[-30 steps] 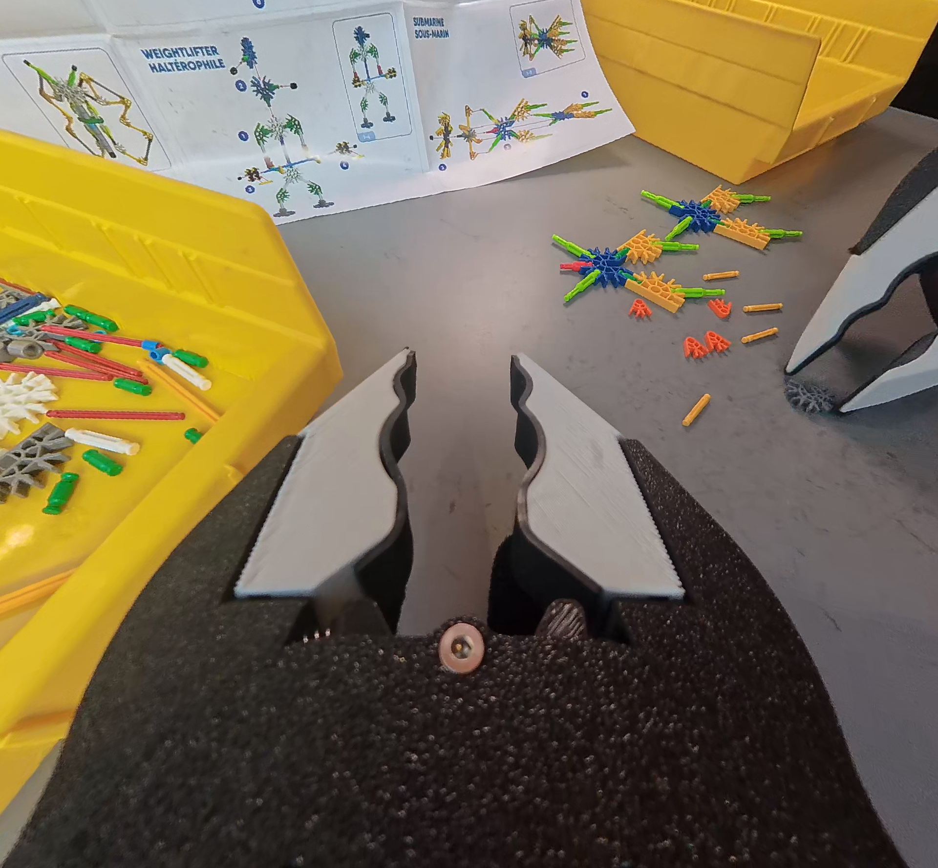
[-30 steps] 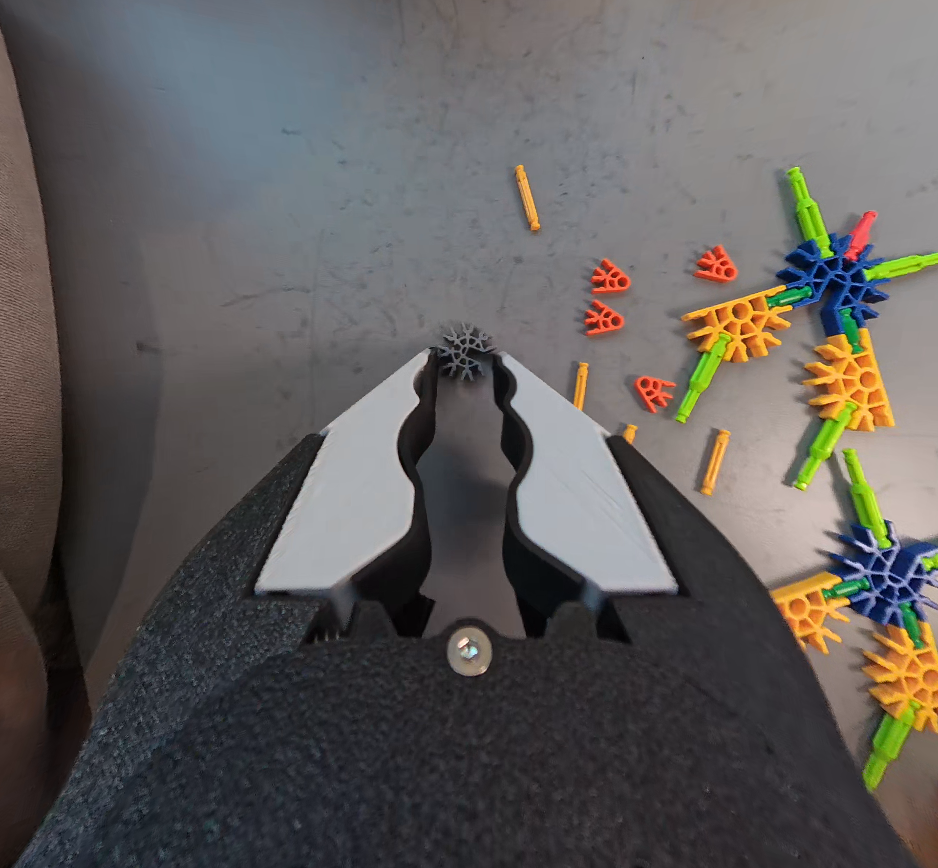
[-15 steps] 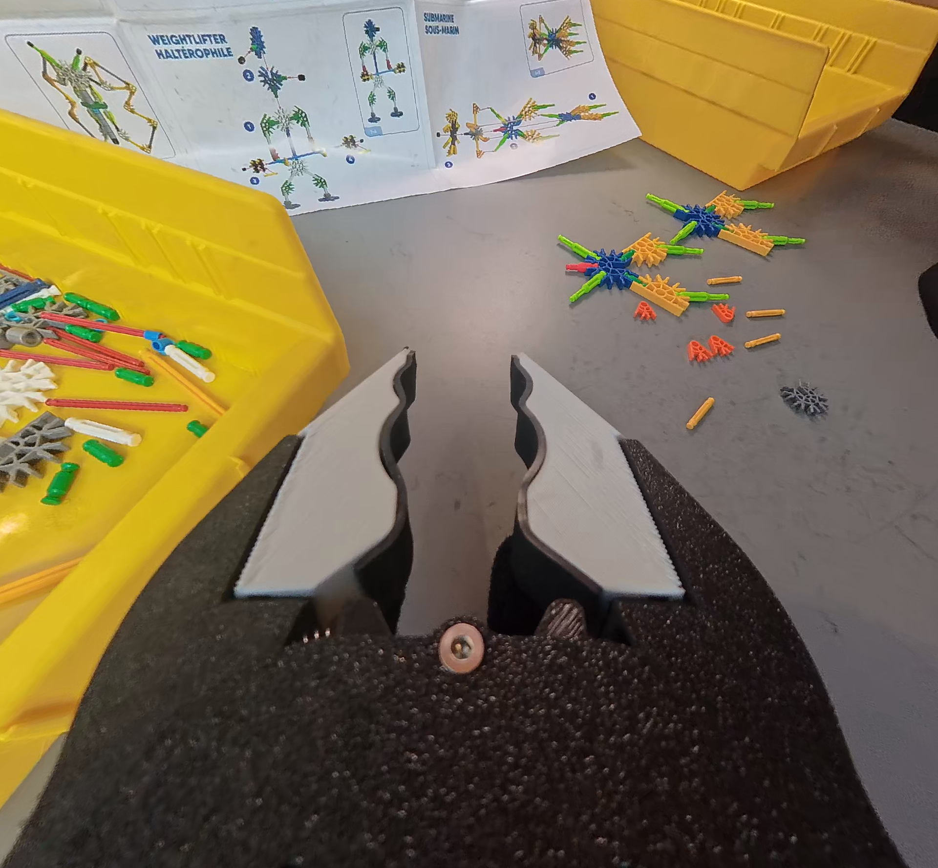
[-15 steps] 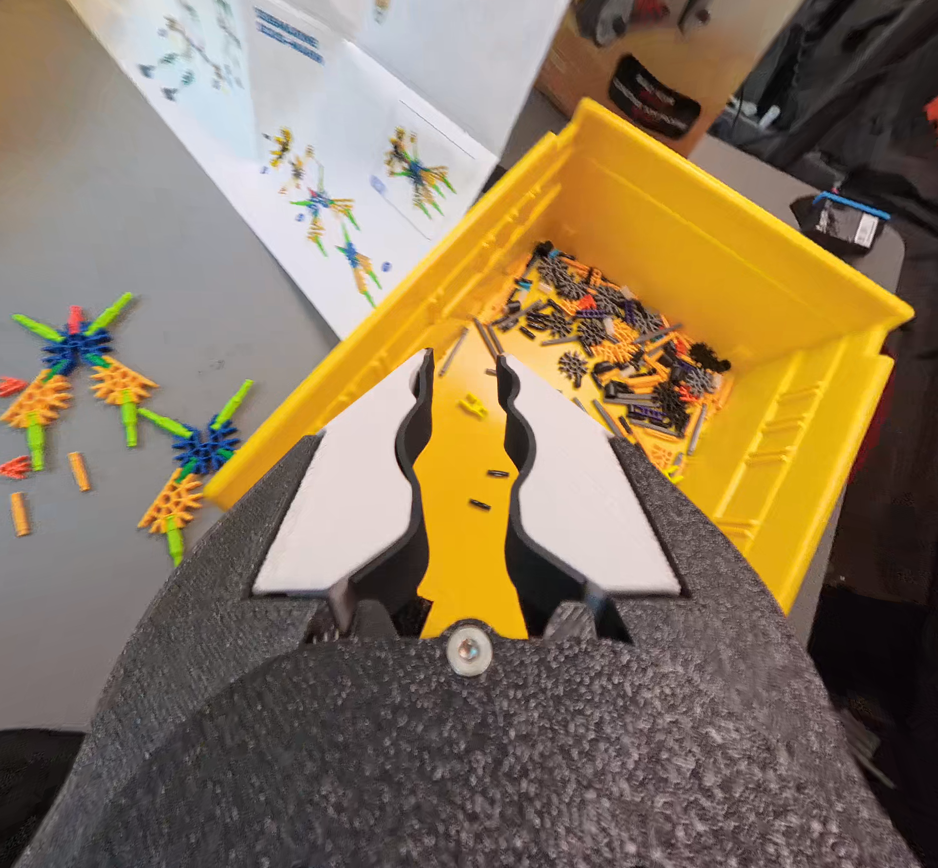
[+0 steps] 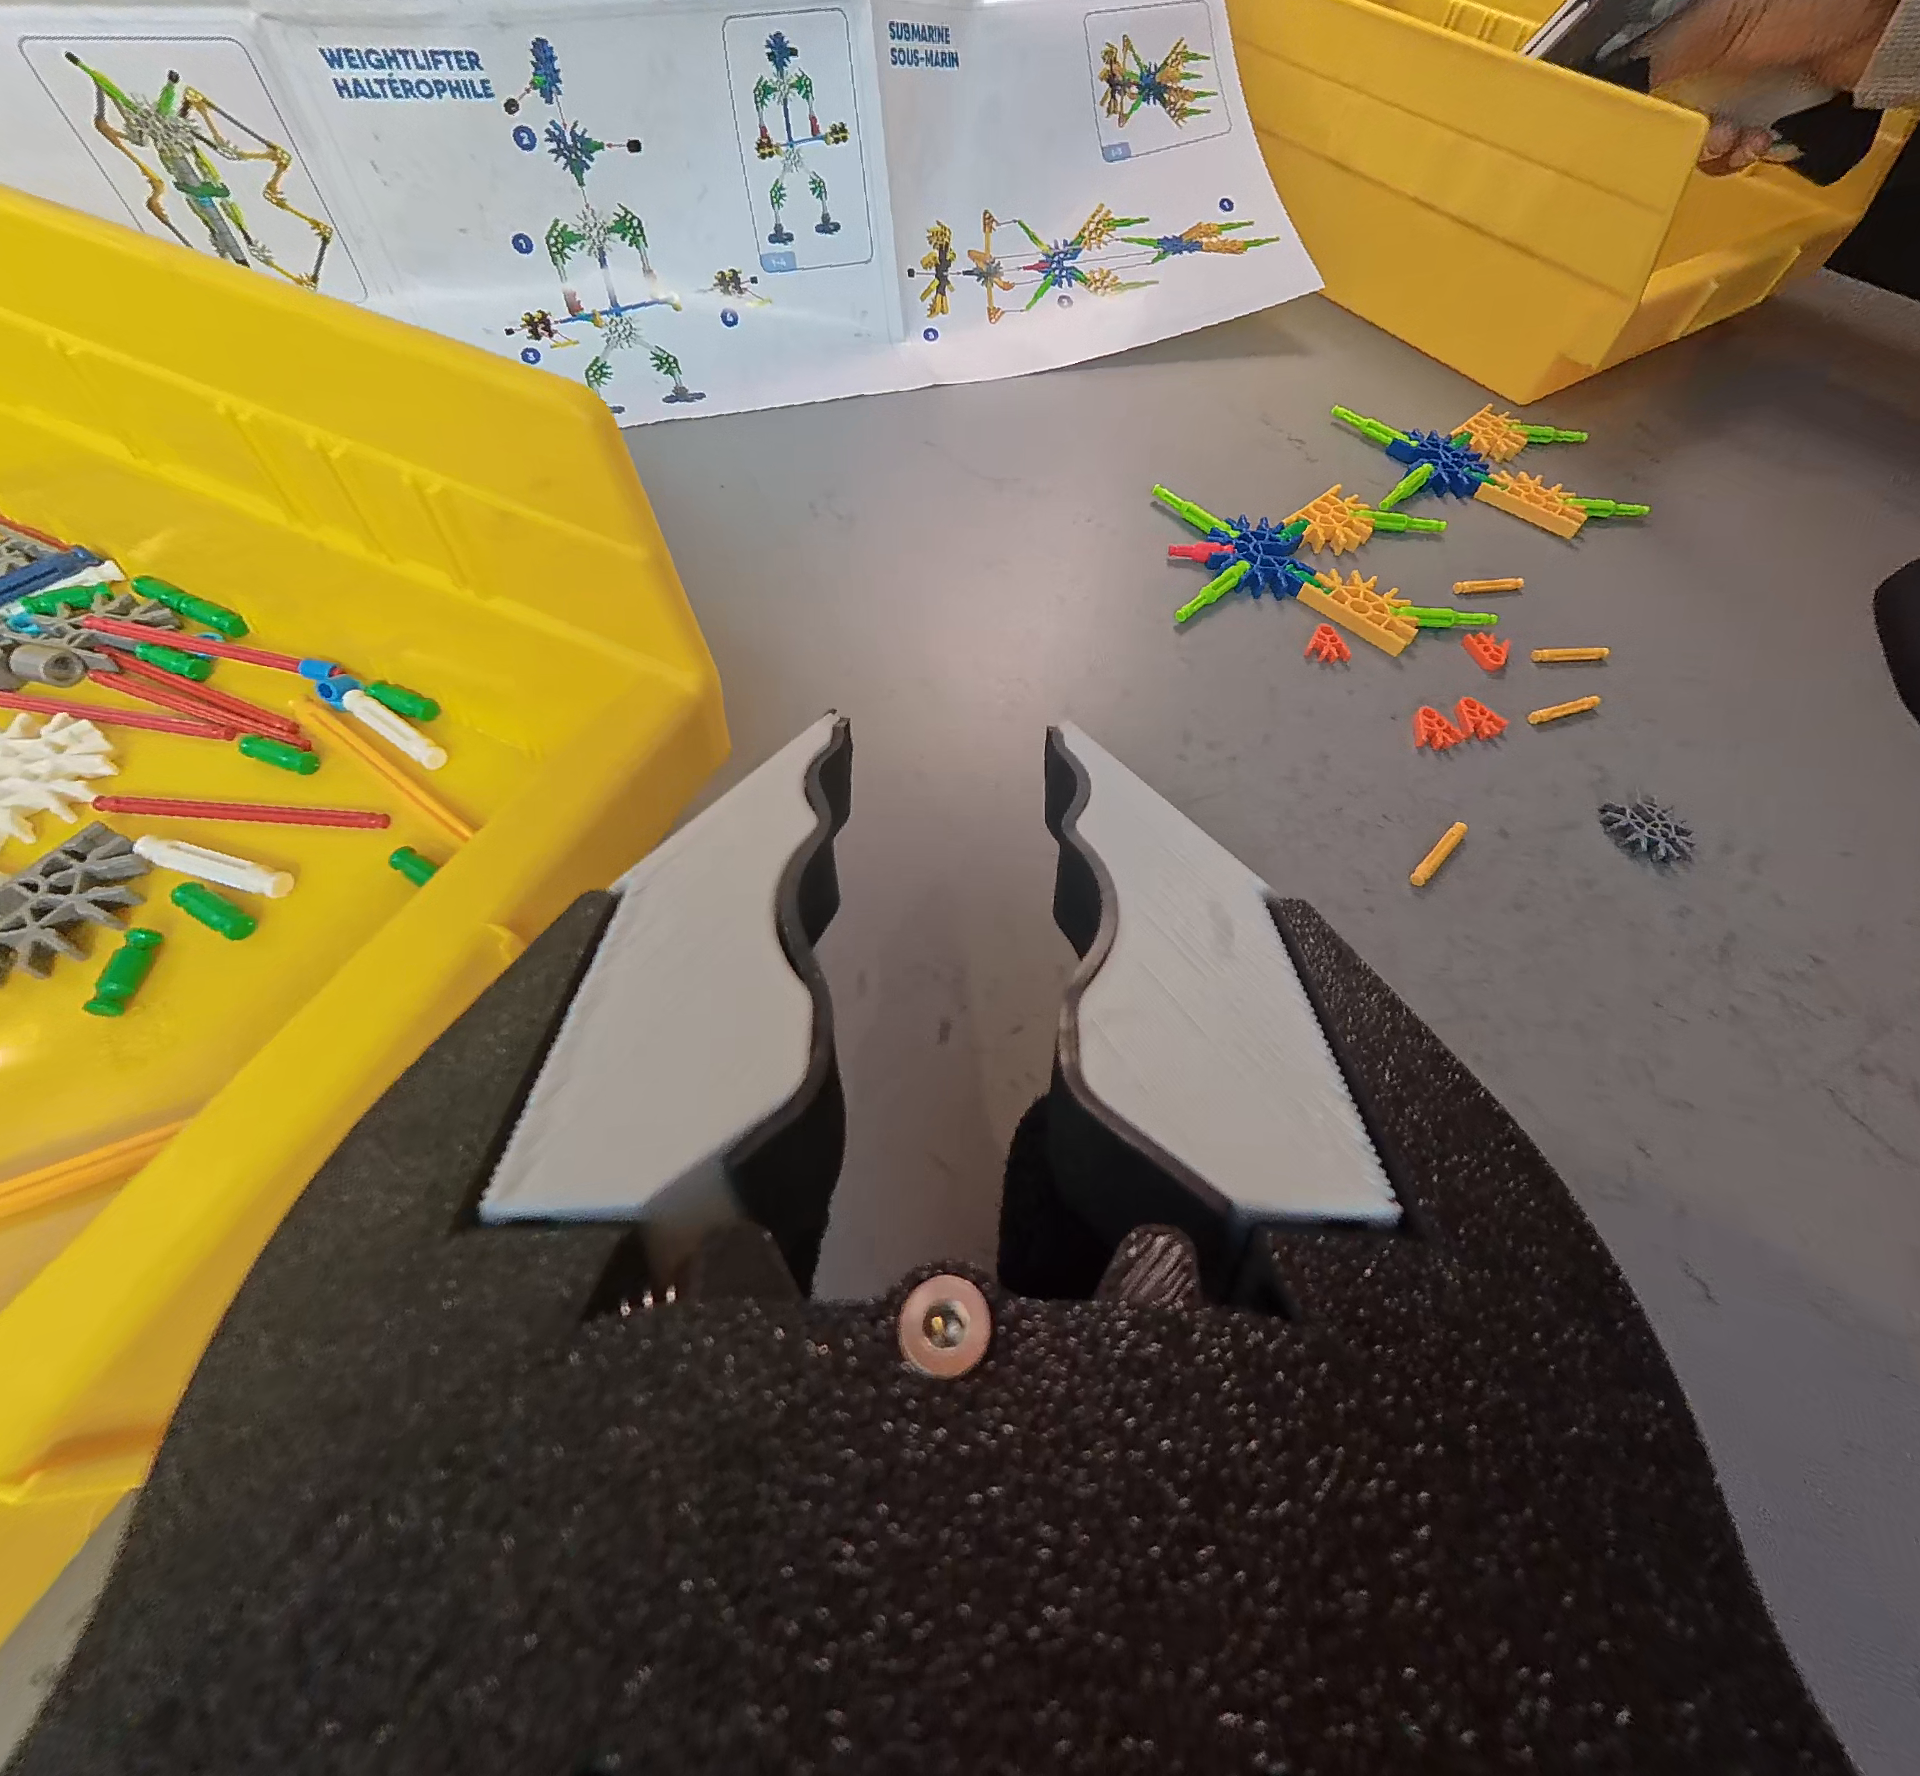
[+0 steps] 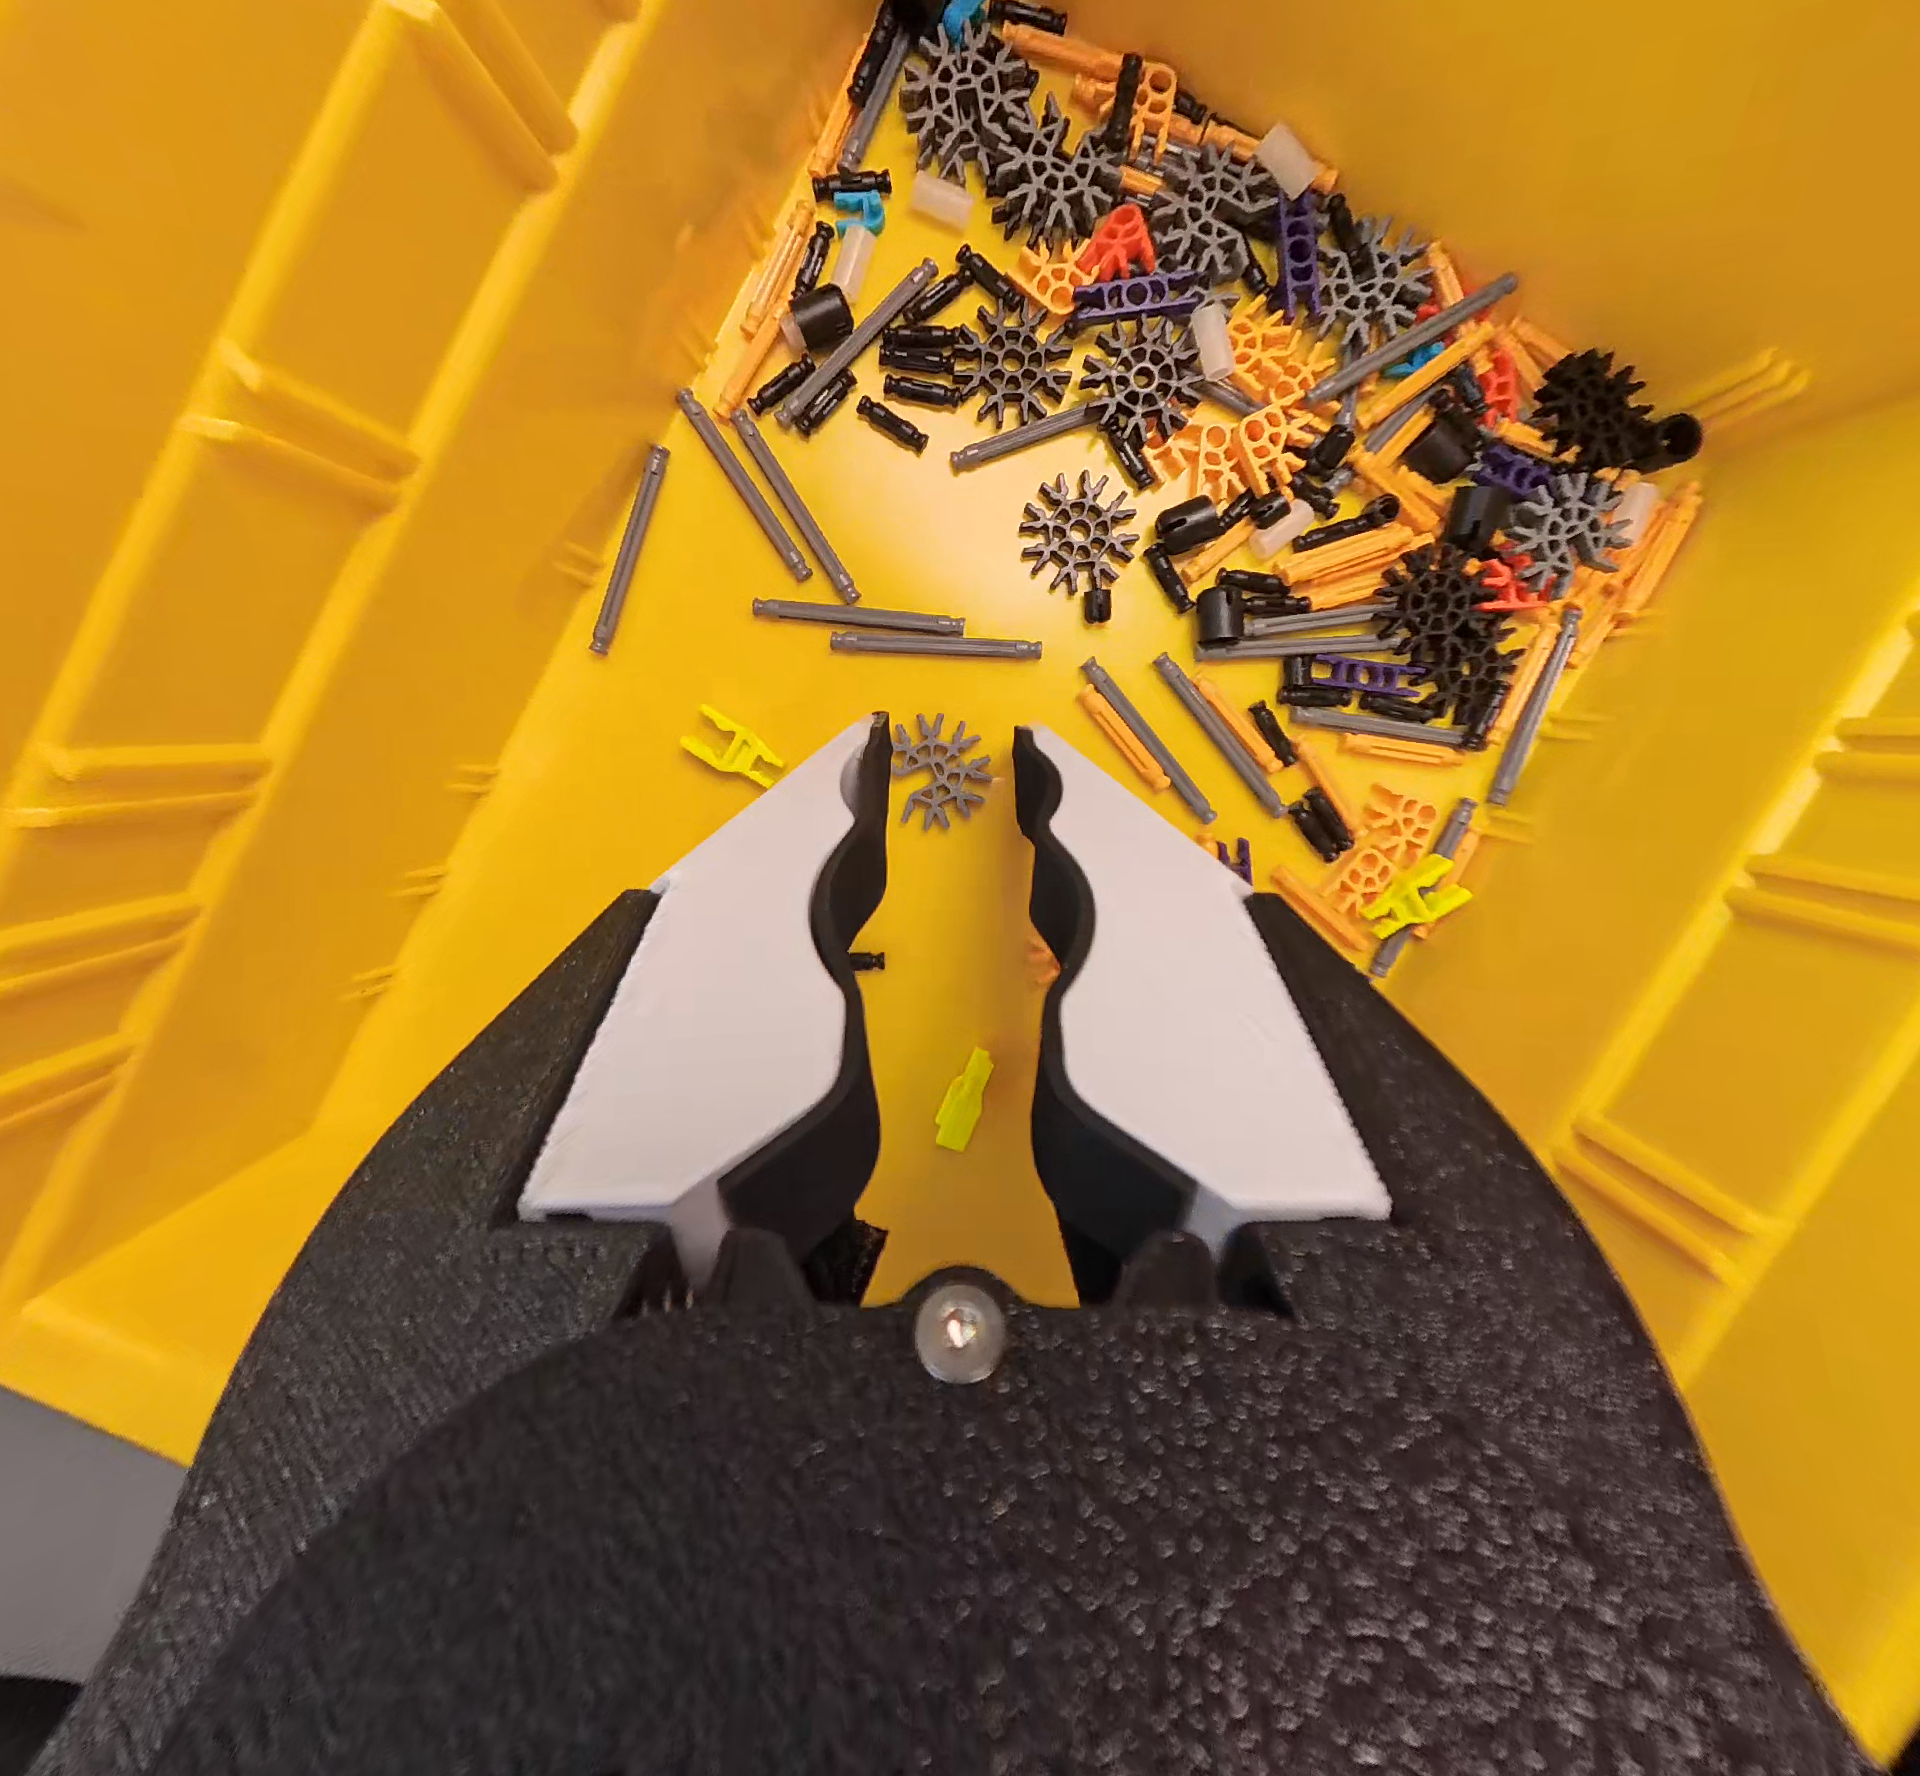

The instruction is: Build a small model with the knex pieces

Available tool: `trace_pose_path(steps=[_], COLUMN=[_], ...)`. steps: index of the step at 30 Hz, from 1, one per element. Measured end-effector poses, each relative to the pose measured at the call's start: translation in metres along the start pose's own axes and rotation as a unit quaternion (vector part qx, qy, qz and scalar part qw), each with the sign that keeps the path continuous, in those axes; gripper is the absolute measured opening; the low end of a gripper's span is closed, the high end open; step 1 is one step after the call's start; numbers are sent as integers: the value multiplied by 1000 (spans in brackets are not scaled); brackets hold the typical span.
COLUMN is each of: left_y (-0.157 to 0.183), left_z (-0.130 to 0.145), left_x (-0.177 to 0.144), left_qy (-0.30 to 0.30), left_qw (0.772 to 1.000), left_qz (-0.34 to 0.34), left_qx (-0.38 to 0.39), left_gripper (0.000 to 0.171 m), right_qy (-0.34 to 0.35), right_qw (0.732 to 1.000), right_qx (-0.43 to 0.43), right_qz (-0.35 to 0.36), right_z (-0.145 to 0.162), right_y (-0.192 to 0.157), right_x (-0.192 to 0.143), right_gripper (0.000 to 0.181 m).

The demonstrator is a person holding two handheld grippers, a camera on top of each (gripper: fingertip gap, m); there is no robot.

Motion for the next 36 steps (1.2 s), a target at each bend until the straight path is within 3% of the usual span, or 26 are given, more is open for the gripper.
trace_pose_path(steps=[16,22,25,29,36], left_y=[2,6,5,6,11], left_z=[-2,-3,-2,-2,-6], left_x=[-2,-3,-3,-2,-6], left_qy=[6,7,6,5,13], left_qw=[1000,1000,1000,1000,1000], left_qz=[8,9,9,11,12], left_qx=[-1,9,4,4,21], left_gripper=[37,37,37,37,37], right_qy=[4,72,127,168,122], right_qw=[1000,997,987,963,917], right_qx=[2,-32,-98,-206,-332], right_qz=[7,23,24,-42,-186], right_z=[8,-17,-38,-44,3], right_y=[-2,-19,-63,-160,-292], right_x=[0,-42,-84,-117,-82], right_gripper=[16,16,16,17,16])
Point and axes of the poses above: each gripper's, where its closed fingertips meet, x out along the fingers, z out of its underside, y = z × x across the jaws, the point moved 4 cm from there along -x, back along the fingers, and after that the axes turned 7 degrees about -z, right-handed, at the moved point
